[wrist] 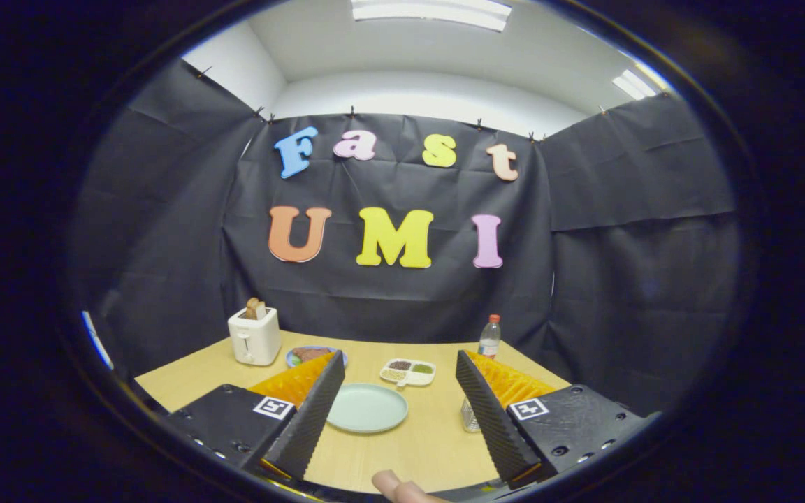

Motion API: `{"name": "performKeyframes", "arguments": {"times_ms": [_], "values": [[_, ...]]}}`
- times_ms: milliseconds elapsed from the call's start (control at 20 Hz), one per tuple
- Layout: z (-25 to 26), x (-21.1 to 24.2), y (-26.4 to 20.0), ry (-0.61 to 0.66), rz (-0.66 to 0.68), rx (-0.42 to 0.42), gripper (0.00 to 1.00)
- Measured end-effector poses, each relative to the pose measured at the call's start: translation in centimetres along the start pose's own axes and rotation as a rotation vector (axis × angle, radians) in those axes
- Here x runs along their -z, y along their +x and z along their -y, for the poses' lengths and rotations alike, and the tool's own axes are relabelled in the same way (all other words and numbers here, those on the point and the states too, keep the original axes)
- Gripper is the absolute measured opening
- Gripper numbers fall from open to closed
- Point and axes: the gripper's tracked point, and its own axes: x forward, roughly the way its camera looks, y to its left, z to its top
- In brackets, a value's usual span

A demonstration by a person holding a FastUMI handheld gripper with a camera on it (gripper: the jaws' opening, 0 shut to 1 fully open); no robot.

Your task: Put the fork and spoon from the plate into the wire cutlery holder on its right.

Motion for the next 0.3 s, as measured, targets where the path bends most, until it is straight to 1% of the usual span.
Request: {"name": "performKeyframes", "arguments": {"times_ms": [300], "values": [[1.5,0.0,-1.1,0.051,0.015,0.028,0.96]]}}
